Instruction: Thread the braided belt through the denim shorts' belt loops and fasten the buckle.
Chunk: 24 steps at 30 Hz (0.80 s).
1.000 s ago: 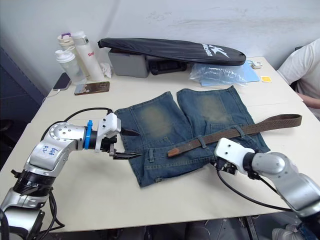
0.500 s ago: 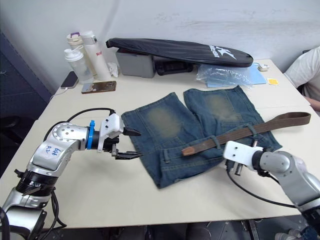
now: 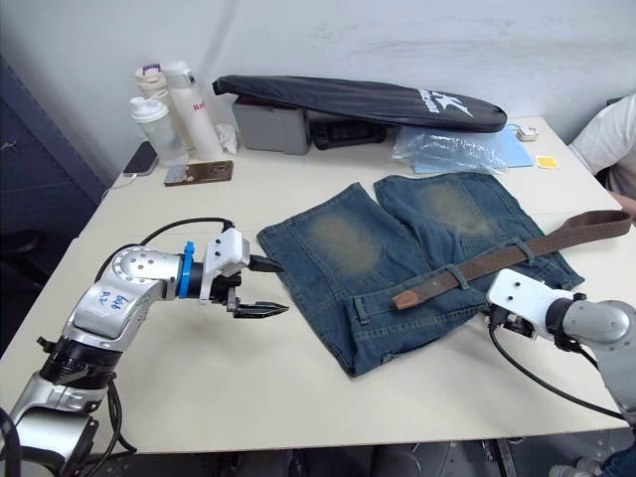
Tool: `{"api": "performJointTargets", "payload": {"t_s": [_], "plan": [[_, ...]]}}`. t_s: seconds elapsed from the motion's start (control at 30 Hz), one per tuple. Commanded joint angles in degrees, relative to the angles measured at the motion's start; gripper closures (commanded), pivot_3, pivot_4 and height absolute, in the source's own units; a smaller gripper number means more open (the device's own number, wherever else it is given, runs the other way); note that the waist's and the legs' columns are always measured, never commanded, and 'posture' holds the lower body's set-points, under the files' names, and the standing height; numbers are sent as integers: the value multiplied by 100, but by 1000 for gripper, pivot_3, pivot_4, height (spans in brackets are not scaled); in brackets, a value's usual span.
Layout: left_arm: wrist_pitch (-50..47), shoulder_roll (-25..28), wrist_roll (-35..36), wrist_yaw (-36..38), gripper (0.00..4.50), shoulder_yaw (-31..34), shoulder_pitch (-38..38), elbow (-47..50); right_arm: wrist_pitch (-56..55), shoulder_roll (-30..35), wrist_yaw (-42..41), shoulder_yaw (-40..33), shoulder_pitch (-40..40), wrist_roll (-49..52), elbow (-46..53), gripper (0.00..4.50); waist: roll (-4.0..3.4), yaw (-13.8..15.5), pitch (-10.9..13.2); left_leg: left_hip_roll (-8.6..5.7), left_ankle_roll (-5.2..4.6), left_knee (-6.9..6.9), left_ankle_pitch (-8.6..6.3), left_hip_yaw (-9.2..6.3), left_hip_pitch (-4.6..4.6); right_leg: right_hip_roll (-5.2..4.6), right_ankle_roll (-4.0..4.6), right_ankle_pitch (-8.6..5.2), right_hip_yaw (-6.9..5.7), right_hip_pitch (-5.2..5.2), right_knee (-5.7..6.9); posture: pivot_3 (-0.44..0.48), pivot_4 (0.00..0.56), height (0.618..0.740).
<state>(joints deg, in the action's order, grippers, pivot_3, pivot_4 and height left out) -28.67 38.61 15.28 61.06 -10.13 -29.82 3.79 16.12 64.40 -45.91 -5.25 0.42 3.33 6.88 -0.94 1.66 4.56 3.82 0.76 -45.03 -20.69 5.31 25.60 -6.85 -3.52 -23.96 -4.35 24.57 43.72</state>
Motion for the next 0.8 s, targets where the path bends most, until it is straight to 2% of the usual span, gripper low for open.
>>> {"api": "performJointTargets", "payload": {"t_s": [0.03,0.1,0.17,0.27,0.37,0.43,0.6,0.8], "plan": [[129,6,-15,55,0,31,-131,44,844,339,-504,-954,-105,587,835,75,0,-10,0,2,-3,-1,2,-1,5,3,-3,-2,1,1,-1,0,150,622],[162,-14,-20,96,0,3,-175,-4,1366,457,-792,-1352,-174,958,1170,75,1,-16,1,5,-16,-5,9,-8,13,10,-6,-3,-2,1,-5,0,150,622],[227,-59,-51,118,0,-40,-246,-91,2554,277,-647,-1596,-535,1641,1564,75,11,-26,4,15,-16,-3,8,-9,4,19,-5,-4,-3,2,-11,0,150,622],[256,-172,-10,128,0,-49,-360,-135,4410,-839,361,-1901,-1227,2566,2265,75,57,-23,1,52,-17,-9,7,-20,-9,22,0,-6,2,-3,-18,0,150,622],[238,-242,37,88,0,-2,-407,-87,6603,-1914,771,-2331,-1832,3362,2644,75,54,-23,2,82,-15,0,3,-25,-17,34,15,-13,0,5,-16,0,150,622],[202,-264,68,65,0,27,-417,-68,7366,-2457,1025,-2532,-2100,3542,2729,75,45,-13,1,84,-18,3,5,-18,-11,37,25,-18,6,18,-4,0,150,622],[179,-247,57,34,0,18,-389,-6,7638,-4126,2447,-3388,-2068,4709,2214,75,32,-18,-13,82,-44,19,-6,-14,-23,44,44,-19,-3,52,27,0,150,622],[171,-218,27,-20,0,31,-395,-4,7638,-5000,4267,-4078,-2129,5956,1458,75,12,-32,-24,39,-47,19,-6,-1,7,37,36,-8,-1,89,39,0,150,622]]}}
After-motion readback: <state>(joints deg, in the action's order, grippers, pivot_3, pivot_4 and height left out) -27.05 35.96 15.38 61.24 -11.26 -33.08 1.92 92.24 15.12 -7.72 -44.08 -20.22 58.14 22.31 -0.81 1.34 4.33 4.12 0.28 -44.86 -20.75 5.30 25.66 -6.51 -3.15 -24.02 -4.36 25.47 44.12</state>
